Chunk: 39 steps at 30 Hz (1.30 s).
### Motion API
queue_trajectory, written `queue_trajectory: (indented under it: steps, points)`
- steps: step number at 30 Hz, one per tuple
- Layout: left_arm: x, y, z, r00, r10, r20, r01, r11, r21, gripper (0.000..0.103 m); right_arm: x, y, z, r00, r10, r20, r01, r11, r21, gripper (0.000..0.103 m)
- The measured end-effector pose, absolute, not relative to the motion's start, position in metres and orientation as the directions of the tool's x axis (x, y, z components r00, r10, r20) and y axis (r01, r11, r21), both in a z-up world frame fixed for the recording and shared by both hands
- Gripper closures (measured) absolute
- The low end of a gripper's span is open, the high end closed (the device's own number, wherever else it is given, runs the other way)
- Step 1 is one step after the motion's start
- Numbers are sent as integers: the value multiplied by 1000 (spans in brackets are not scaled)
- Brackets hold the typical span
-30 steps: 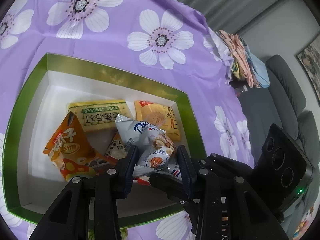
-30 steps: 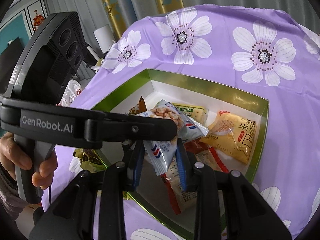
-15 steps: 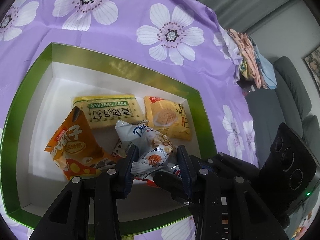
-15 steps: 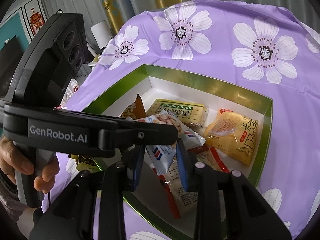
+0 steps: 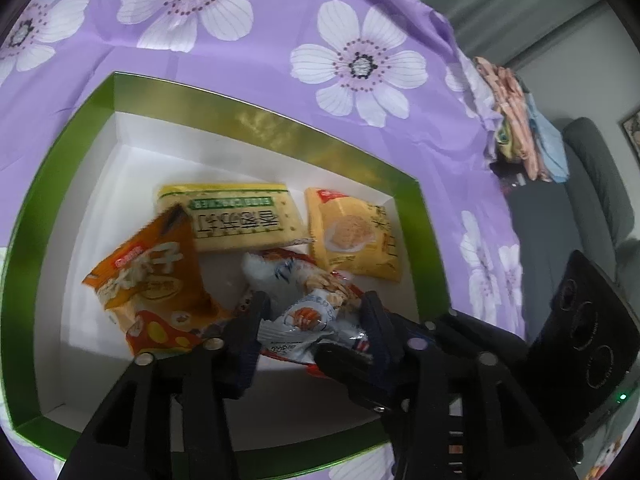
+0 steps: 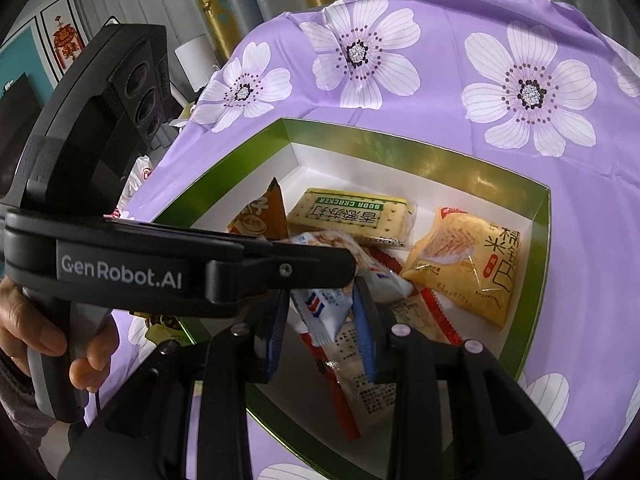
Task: Organize snacks
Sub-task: 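Lower the peanut packet into the green box with the right gripper, then open the right gripper to release the peanut packet, withdraw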
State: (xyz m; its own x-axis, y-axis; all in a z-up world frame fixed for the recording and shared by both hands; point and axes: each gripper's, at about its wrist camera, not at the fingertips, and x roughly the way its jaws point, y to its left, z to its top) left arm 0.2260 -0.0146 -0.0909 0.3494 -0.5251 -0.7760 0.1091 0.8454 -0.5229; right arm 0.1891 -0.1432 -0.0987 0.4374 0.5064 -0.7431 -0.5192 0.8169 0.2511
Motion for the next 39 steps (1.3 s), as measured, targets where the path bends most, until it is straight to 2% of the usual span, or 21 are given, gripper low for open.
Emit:
queue_trajectory:
  steps: [3, 12, 20, 22, 23, 24, 29, 33, 39]
  points:
    - [225, -13, -92, 357, -519, -777, 103, 848, -520, 48, 190, -145, -98, 439, 510, -740, -512, 818, 261, 69]
    - [222, -10, -82, 394, -523, -756, 108, 843, -527, 47, 188, -149, -97, 450, 502, -738, -496, 828, 261, 61]
    - [209, 3, -64, 455, -504, -734, 100, 848, -521, 47, 183, -159, -88, 487, 490, -723, -478, 842, 249, 58]
    - [202, 8, -57, 473, -491, -731, 95, 854, -512, 41, 179, -163, -84, 499, 492, -713, -472, 845, 253, 55]
    - [200, 10, -55, 480, -489, -728, 94, 854, -512, 30, 178, -165, -82, 505, 492, -709, -469, 846, 254, 55]
    - [197, 12, -52, 488, -488, -723, 93, 853, -513, 24, 176, -167, -80, 510, 492, -705, -465, 848, 255, 55]
    - [180, 22, -35, 523, -497, -692, 100, 843, -529, 24, 163, -176, -70, 530, 501, -684, -455, 849, 270, 51]
    - [162, 29, -25, 552, -491, -674, 107, 843, -527, 24, 145, -184, -62, 542, 534, -650, -461, 835, 301, 34]
    - [133, 33, -31, 556, -426, -714, 77, 881, -466, 16, 117, -190, -57, 536, 577, -616, -476, 809, 345, 21]
